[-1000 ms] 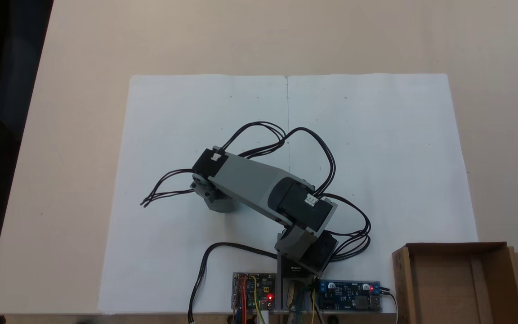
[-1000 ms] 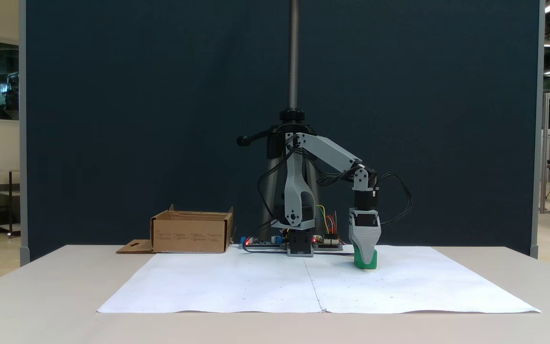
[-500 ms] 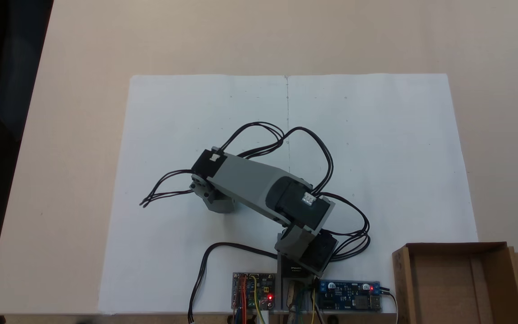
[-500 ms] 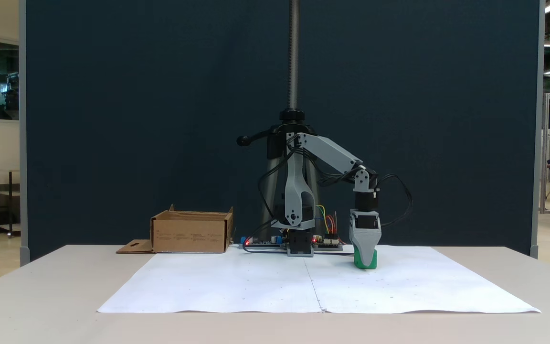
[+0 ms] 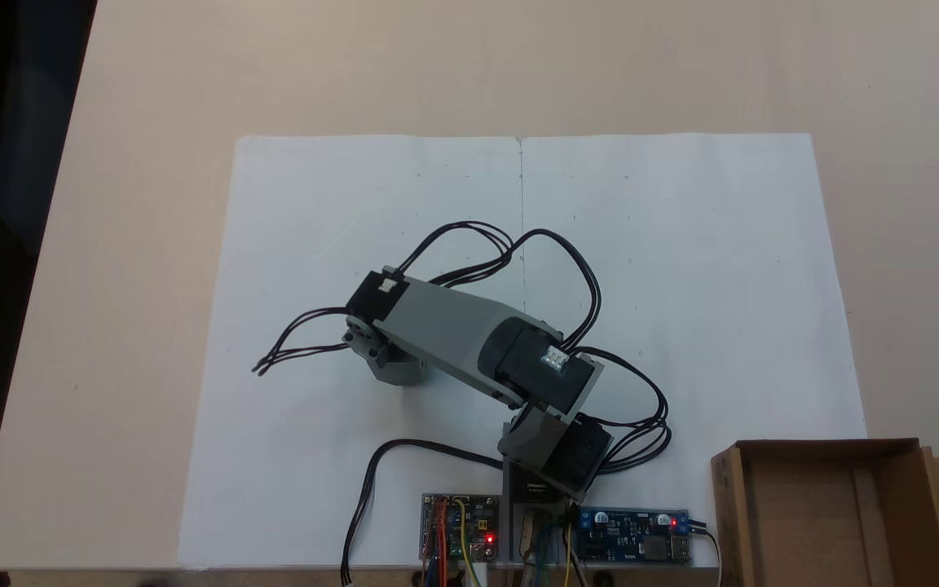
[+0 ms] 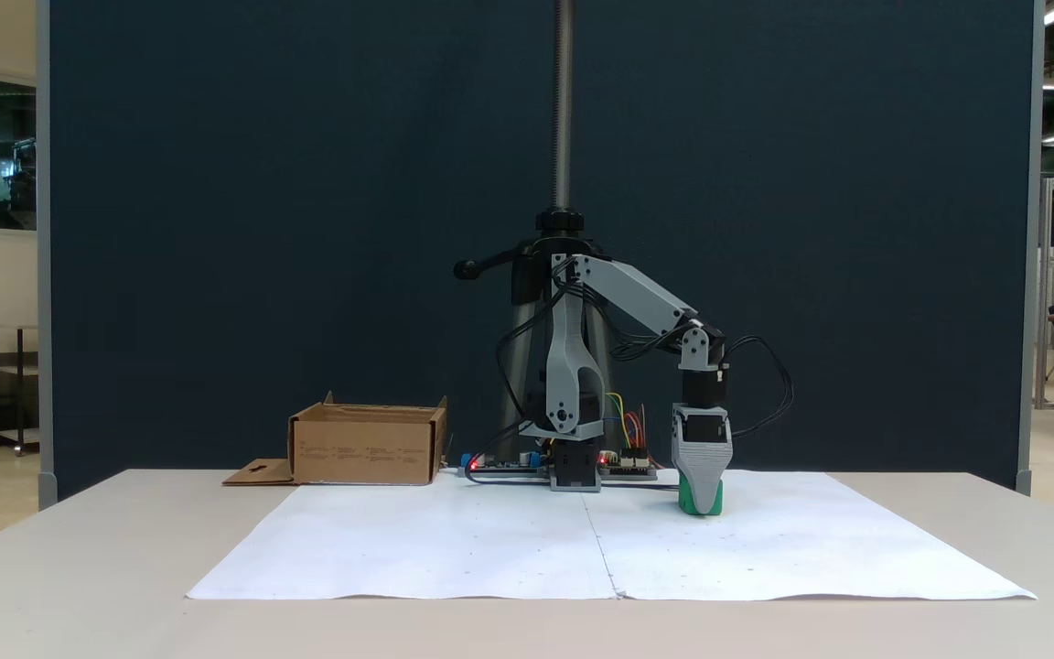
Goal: Grasp a green dice and put it in the bin.
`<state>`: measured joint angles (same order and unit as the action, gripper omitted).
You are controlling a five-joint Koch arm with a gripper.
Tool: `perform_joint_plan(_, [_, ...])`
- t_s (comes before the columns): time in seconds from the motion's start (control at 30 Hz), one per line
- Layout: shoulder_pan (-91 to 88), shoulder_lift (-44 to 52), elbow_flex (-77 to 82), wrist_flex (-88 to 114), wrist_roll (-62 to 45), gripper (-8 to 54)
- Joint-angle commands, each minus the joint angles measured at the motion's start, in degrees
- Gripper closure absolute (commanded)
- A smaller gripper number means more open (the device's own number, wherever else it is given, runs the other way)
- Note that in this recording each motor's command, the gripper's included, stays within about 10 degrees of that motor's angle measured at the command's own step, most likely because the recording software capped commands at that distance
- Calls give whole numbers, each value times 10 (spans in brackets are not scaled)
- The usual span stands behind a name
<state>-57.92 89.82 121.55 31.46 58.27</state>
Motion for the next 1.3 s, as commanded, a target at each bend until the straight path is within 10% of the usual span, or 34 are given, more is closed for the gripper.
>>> perform_joint_plan(0.0, [-10, 11, -15, -19, 46, 184])
perform_joint_plan(0.43, [-7, 12, -10, -17, 45, 286])
perform_joint_plan(1.27, [293, 138, 4, -25, -88, 287])
